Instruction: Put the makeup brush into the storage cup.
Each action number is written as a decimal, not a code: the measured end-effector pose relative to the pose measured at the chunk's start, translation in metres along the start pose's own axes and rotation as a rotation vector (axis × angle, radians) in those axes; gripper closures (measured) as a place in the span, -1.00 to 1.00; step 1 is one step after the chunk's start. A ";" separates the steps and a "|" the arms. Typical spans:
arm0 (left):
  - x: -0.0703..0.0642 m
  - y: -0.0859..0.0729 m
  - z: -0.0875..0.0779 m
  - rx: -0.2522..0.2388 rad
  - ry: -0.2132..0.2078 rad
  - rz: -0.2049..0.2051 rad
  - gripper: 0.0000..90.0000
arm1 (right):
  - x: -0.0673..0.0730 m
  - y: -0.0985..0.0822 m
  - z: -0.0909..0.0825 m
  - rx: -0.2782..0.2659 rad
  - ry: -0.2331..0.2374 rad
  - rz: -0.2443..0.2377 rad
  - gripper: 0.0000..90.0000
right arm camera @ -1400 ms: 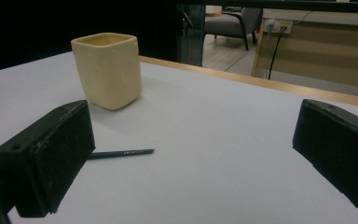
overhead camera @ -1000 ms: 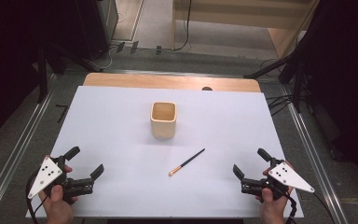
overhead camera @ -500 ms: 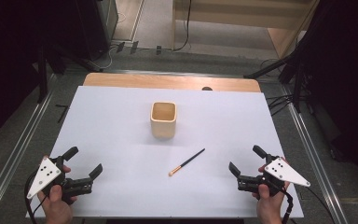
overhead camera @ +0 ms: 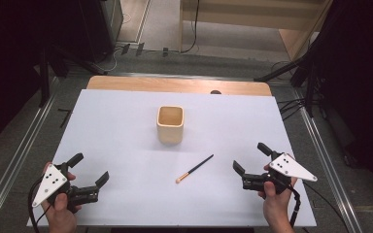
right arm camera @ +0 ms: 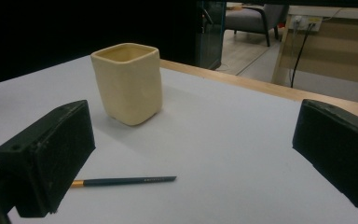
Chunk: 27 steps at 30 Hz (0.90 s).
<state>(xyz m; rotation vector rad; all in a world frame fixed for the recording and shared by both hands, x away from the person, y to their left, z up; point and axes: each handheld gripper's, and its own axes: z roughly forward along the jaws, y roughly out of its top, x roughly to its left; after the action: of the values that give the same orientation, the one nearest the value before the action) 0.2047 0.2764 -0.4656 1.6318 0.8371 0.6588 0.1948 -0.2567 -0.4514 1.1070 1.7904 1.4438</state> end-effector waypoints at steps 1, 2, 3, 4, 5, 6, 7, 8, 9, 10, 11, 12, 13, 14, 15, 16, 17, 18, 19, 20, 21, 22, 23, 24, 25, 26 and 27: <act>0.000 0.000 0.000 0.001 0.002 0.003 -1.00 | 0.000 0.002 0.002 -0.003 0.004 -0.002 -1.00; 0.000 0.000 0.000 0.001 0.002 0.003 -1.00 | 0.000 0.004 0.003 -0.006 0.008 -0.006 -1.00; -0.001 0.000 0.000 0.000 0.004 0.004 -1.00 | 0.000 0.004 0.003 -0.006 0.008 -0.006 -1.00; -0.001 0.001 0.000 -0.001 0.004 0.004 -1.00 | 0.000 0.009 0.006 -0.007 0.010 -0.011 -1.00; -0.001 0.001 0.000 -0.002 0.003 0.006 -1.00 | 0.000 0.012 0.007 -0.009 0.013 -0.010 -1.00; -0.002 0.001 0.000 -0.002 0.003 0.006 -1.00 | 0.000 0.014 0.009 -0.012 0.013 -0.007 -1.00; -0.002 0.001 0.000 -0.002 0.003 0.006 -1.00 | 0.000 0.014 0.009 -0.012 0.013 -0.007 -1.00; -0.002 0.001 0.000 -0.001 0.002 0.005 -1.00 | -0.001 0.018 0.011 -0.012 0.015 -0.010 -1.00; -0.002 0.001 0.000 -0.003 0.002 0.005 -1.00 | -0.001 0.020 0.013 -0.011 0.017 -0.007 -1.00; -0.002 0.001 0.000 -0.002 0.002 0.005 -1.00 | -0.002 0.021 0.014 -0.013 0.019 -0.006 -1.00; -0.002 0.001 0.000 -0.002 0.001 0.005 -1.00 | -0.002 0.022 0.015 -0.014 0.022 -0.005 -1.00; -0.001 0.001 0.000 -0.001 0.001 0.005 -1.00 | -0.002 0.024 0.016 -0.015 0.026 -0.004 -1.00; -0.002 0.000 0.001 0.000 0.002 0.004 -1.00 | -0.001 0.024 0.018 -0.013 0.029 -0.004 -1.00; -0.002 0.000 0.001 0.003 0.003 0.003 -1.00 | -0.001 0.025 0.019 -0.011 0.031 -0.007 -1.00; -0.002 0.000 0.001 0.003 0.002 0.003 -1.00 | -0.001 0.026 0.021 -0.012 0.035 -0.008 -1.00; -0.002 0.000 0.001 0.005 0.001 0.006 -1.00 | -0.001 0.027 0.022 -0.012 0.040 -0.009 -1.00; -0.002 0.000 0.001 0.005 0.001 0.006 -1.00 | -0.001 0.027 0.022 -0.012 0.040 -0.009 -1.00; -0.003 0.001 0.002 0.006 0.000 0.007 -1.00 | 0.000 0.028 0.024 -0.008 0.048 -0.008 -1.00; -0.003 0.001 0.002 0.006 0.000 0.007 -1.00 | 0.000 0.028 0.024 -0.008 0.048 -0.008 -1.00; -0.003 0.001 0.002 0.006 0.001 0.009 -1.00 | 0.001 0.030 0.026 -0.008 0.053 -0.008 -1.00; -0.004 0.001 0.002 0.006 -0.001 0.010 -1.00 | 0.001 0.030 0.027 -0.007 0.056 -0.011 -1.00; -0.004 0.001 0.002 0.006 -0.001 0.010 -1.00 | 0.001 0.030 0.027 -0.007 0.056 -0.011 -1.00; -0.004 0.001 0.002 0.006 -0.001 0.011 -1.00 | 0.001 0.032 0.029 -0.003 0.061 -0.012 -1.00; -0.004 0.001 0.002 0.006 -0.001 0.011 -1.00 | 0.002 0.032 0.030 -0.002 0.063 -0.010 -1.00; -0.004 0.000 0.002 0.008 -0.001 0.009 -1.00 | 0.002 0.033 0.031 -0.002 0.068 -0.012 -1.00; -0.004 0.000 0.002 0.007 0.000 0.007 -1.00 | 0.002 0.033 0.032 -0.002 0.068 -0.014 -1.00; -0.004 0.000 0.002 0.007 0.000 0.007 -1.00 | 0.003 0.034 0.033 -0.001 0.070 -0.015 -1.00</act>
<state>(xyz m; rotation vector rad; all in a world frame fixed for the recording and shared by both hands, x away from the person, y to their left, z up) 0.2045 0.2722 -0.4659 1.6420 0.8348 0.6609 0.2291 -0.2362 -0.4267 1.0529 1.8418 1.4912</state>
